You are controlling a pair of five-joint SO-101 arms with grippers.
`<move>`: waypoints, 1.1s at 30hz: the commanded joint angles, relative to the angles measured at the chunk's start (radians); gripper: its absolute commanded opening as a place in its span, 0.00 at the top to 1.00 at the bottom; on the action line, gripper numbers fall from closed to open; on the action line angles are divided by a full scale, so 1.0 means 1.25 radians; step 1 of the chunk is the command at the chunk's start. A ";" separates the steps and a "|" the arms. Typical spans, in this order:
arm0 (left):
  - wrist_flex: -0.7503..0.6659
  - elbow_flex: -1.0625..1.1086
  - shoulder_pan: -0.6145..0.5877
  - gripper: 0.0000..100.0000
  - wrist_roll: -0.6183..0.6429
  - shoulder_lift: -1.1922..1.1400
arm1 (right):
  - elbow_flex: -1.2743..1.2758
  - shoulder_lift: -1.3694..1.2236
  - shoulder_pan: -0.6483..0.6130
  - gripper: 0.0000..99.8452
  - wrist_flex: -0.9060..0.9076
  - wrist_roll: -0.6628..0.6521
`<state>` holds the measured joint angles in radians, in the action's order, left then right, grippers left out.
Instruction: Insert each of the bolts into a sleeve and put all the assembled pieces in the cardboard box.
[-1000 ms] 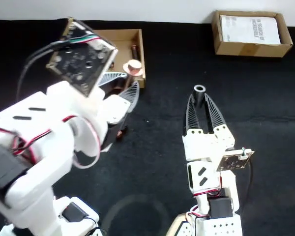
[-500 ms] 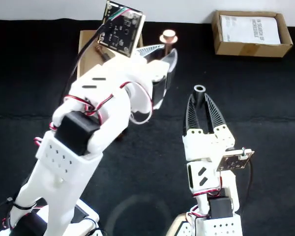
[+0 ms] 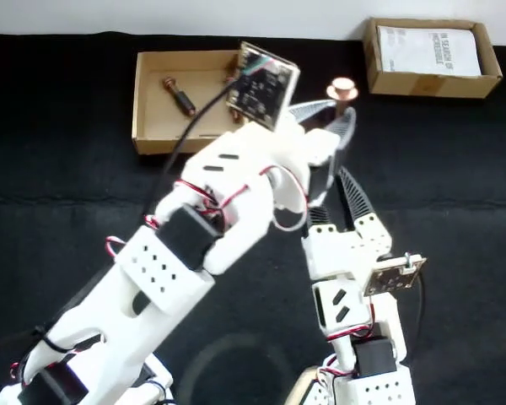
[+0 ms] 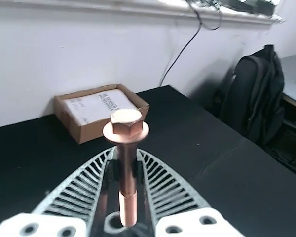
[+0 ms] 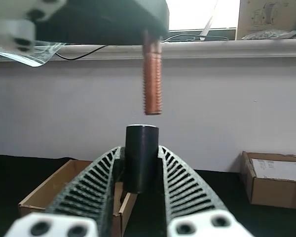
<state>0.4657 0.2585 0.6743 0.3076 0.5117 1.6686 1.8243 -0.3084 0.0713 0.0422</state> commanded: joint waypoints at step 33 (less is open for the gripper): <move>0.020 0.007 -0.034 0.99 0.011 -0.020 | 0.107 0.007 -0.006 0.99 -0.002 -0.009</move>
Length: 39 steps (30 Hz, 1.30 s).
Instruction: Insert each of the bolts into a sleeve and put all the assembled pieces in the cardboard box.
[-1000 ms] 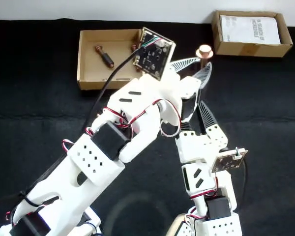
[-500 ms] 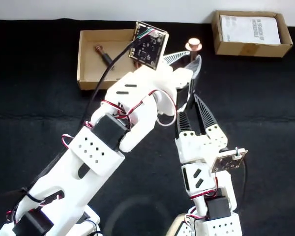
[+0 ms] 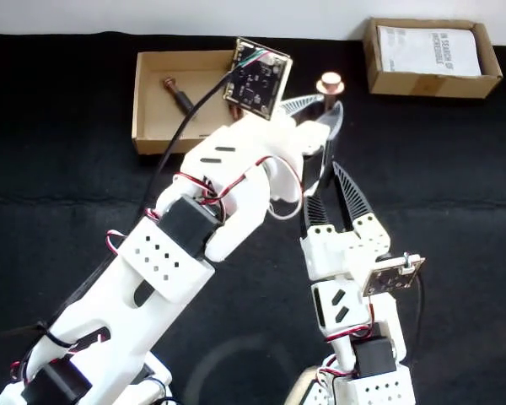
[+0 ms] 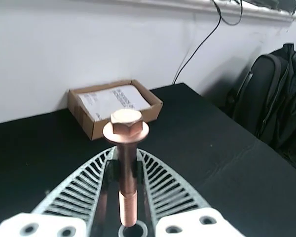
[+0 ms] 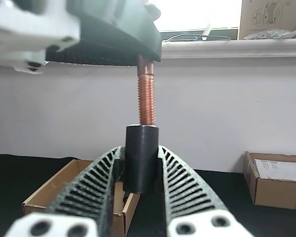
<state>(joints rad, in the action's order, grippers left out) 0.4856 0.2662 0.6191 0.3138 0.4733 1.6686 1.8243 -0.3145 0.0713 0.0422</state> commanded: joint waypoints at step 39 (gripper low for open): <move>0.147 -0.060 0.030 0.99 0.056 0.013 | 0.110 0.007 0.001 0.99 -0.002 -0.011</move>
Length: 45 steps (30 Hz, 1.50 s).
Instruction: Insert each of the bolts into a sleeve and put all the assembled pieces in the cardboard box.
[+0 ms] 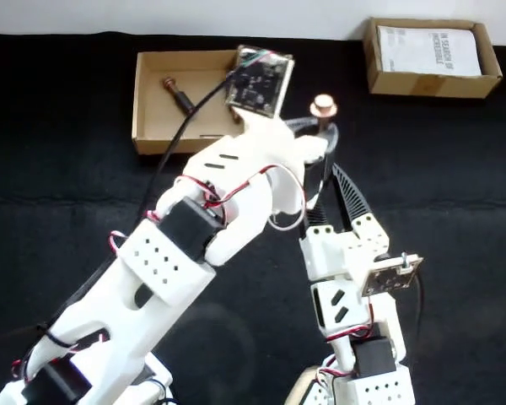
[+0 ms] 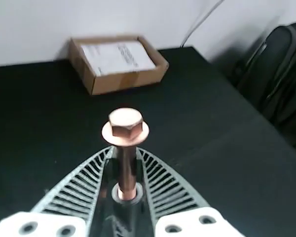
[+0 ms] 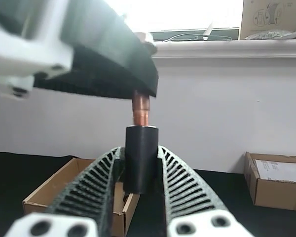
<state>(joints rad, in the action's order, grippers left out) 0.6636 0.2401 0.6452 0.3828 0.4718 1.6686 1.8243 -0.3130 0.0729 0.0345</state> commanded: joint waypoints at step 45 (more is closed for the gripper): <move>0.574 -0.116 -0.197 0.69 -0.045 0.214 | 0.024 0.001 -0.004 0.99 -0.101 -0.126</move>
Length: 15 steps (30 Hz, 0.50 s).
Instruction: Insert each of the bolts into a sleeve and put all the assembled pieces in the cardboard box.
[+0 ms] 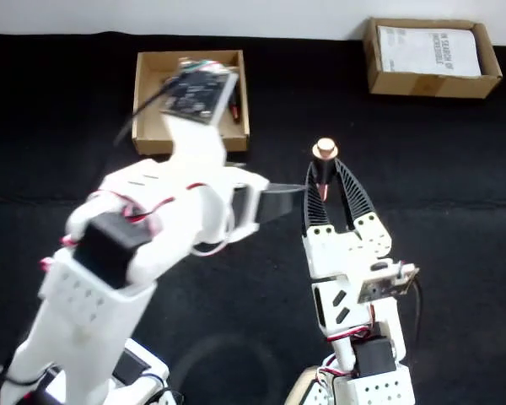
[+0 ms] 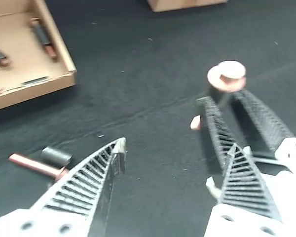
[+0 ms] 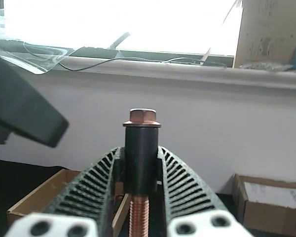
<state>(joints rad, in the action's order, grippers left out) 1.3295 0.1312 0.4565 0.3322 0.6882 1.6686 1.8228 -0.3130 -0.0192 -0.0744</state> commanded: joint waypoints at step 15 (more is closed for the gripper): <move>0.173 0.132 -0.414 0.69 -0.006 0.233 | -0.526 -0.533 -0.007 0.99 -0.080 -0.103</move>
<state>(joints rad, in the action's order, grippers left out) 1.5520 0.2524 0.0146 0.3322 0.9183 1.2098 1.3502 -0.3130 -0.0683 -0.1941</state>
